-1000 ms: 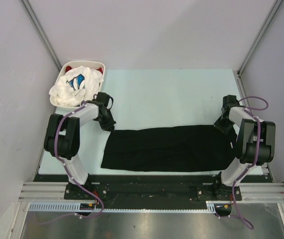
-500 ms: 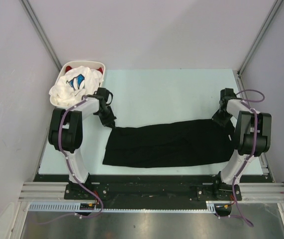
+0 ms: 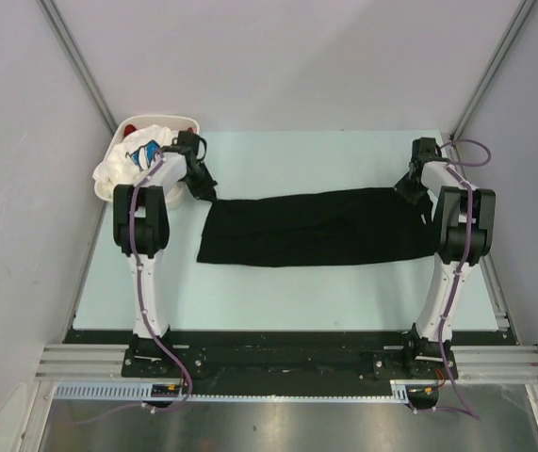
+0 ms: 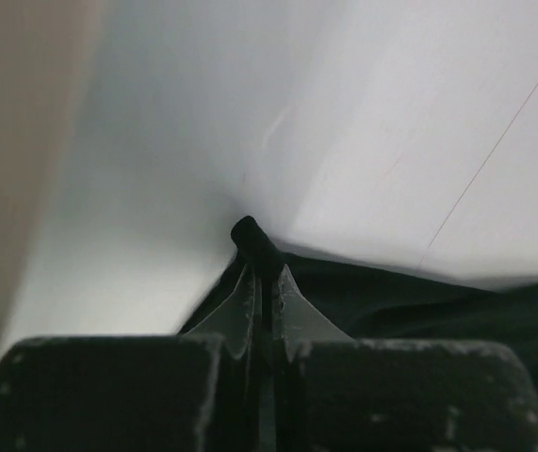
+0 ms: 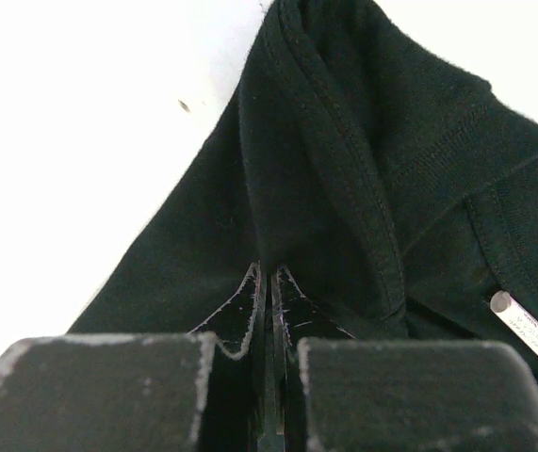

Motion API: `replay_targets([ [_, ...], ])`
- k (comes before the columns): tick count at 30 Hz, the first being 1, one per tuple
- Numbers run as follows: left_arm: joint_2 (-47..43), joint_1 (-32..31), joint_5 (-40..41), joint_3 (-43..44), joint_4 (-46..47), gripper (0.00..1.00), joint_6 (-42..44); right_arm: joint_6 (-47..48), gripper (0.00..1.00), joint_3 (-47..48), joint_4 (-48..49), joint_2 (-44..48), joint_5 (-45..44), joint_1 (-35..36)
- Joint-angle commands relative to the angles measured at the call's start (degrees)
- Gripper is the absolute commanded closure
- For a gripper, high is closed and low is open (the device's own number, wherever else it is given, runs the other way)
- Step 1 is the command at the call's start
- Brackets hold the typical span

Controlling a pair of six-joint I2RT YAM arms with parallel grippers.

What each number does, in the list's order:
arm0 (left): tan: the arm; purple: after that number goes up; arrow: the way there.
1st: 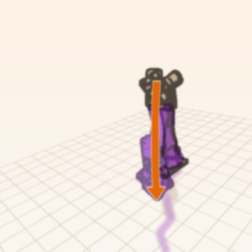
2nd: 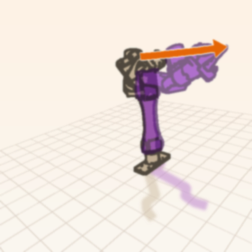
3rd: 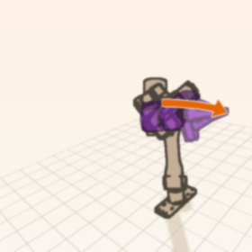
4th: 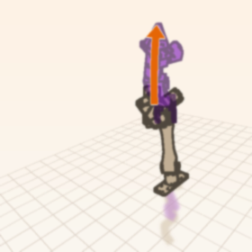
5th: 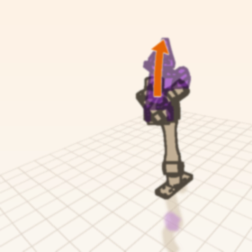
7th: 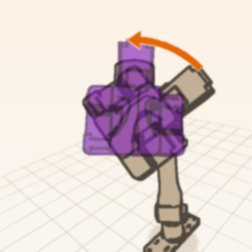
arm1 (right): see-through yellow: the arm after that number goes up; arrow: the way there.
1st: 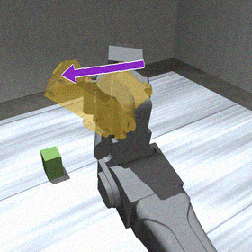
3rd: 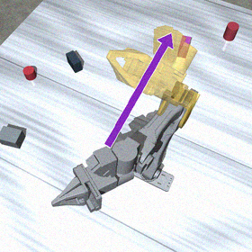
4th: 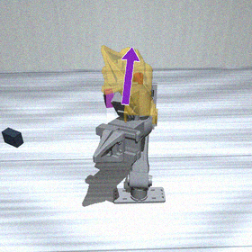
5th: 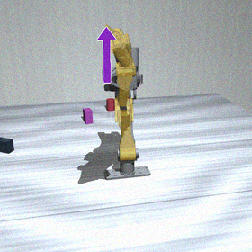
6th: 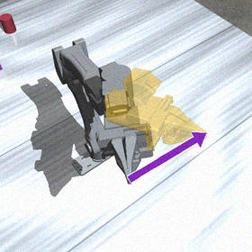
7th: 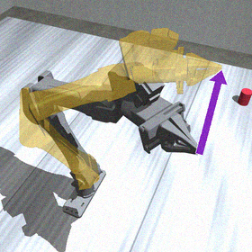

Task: Fold and stack the t-shirts
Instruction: Fold the tshirt

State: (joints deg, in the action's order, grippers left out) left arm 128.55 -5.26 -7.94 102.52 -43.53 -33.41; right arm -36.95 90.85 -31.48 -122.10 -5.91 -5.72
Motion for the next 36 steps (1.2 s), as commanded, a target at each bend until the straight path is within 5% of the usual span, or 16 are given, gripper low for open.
replay_targets([
  [1, 3.72, 1.56, 1.53, 10.58, -2.96, 0.98, 1.42, -1.81, 1.0, 6.0, 2.66, -4.37, -0.15, 0.35],
  [5, 6.71, 1.74, 2.14, 18.32, -6.47, 0.93, 2.64, -0.85, 1.0, 9.52, 1.87, -5.34, -0.42, 0.44],
  [6, 5.93, 1.83, 2.49, 18.07, -6.48, 0.71, 3.34, -0.76, 0.96, 9.78, 1.52, -4.9, -0.24, 0.36],
  [8, 4.17, 1.74, 2.76, 15.89, -6.31, 0.41, 3.52, -0.41, 0.64, 9.7, 1.43, -3.67, -0.41, 0.27],
  [9, 2.77, 1.74, 3.28, 14.65, -5.87, 0.1, 3.87, -0.06, 0.44, 9.0, 1.77, -1.32, -1.9, 0.53],
  [10, -0.55, 1.74, 4.33, 13.16, -5.61, 0.01, 3.88, 0.38, 0.36, 8.21, 2.13, 0.18, -3.04, 0.79],
  [12, -4.87, 1.74, 5.48, 7.8, -4.03, 0.0, 4.23, 1.09, 0.15, 4.89, 4.4, 4.05, -5.15, 1.32],
  [15, -14.8, 1.74, 5.49, -1.77, -0.17, 0.0, 4.14, 2.67, 0.04, 1.18, 6.78, 12.66, -6.91, 2.63],
  [22, -34.66, 1.65, -5.23, -23.39, 8.19, 0.0, 1.95, 2.24, 0.01, -6.46, 0.46, 27.43, -4.47, 5.28],
  [29, -56.37, 1.57, -21.22, -51.66, 27.31, 0.01, -4.19, -6.55, 0.0, -27.28, 2.04, 46.15, 3.8, 3.35],
  [36, -71.67, 1.39, -28.88, -64.89, 36.23, 0.0, -6.23, -12.79, 0.01, -43.9, 4.15, 58.46, 8.65, 3.43],
])
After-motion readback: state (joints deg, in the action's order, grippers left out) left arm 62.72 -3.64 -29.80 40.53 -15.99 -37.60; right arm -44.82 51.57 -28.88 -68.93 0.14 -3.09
